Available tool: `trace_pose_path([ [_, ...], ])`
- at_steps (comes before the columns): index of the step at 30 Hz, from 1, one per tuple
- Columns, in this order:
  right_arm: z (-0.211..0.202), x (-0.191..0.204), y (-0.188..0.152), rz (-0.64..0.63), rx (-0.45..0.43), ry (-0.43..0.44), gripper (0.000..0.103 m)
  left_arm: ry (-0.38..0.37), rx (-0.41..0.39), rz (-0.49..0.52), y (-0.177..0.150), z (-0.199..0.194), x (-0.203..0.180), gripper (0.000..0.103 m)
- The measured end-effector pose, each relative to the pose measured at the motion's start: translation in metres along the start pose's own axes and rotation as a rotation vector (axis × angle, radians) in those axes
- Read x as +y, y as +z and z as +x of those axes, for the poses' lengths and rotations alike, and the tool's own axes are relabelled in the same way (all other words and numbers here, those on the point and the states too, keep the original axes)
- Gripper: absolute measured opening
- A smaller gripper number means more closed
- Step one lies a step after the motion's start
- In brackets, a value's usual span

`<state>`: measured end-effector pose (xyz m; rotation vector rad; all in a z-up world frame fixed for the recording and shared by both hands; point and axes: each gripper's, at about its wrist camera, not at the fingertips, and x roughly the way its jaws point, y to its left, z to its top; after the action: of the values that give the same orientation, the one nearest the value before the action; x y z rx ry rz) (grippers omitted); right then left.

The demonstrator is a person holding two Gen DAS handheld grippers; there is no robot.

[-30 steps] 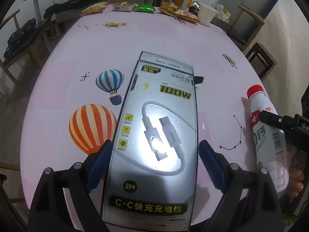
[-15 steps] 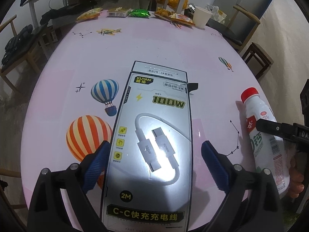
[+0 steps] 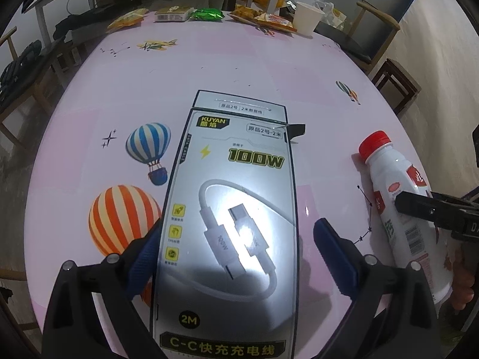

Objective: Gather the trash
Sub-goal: 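Lift the white bottle and cable box off the table with both tools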

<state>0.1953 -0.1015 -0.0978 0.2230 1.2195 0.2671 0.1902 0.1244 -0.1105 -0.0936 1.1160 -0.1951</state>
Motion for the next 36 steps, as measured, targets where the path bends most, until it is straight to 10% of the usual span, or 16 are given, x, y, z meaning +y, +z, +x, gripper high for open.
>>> trace_pose_path([
  [36, 0.008, 0.013, -0.003, -0.067, 0.023, 0.005, 0.076, 0.138, 0.002, 0.124, -0.004, 0.012, -0.026, 0.096],
])
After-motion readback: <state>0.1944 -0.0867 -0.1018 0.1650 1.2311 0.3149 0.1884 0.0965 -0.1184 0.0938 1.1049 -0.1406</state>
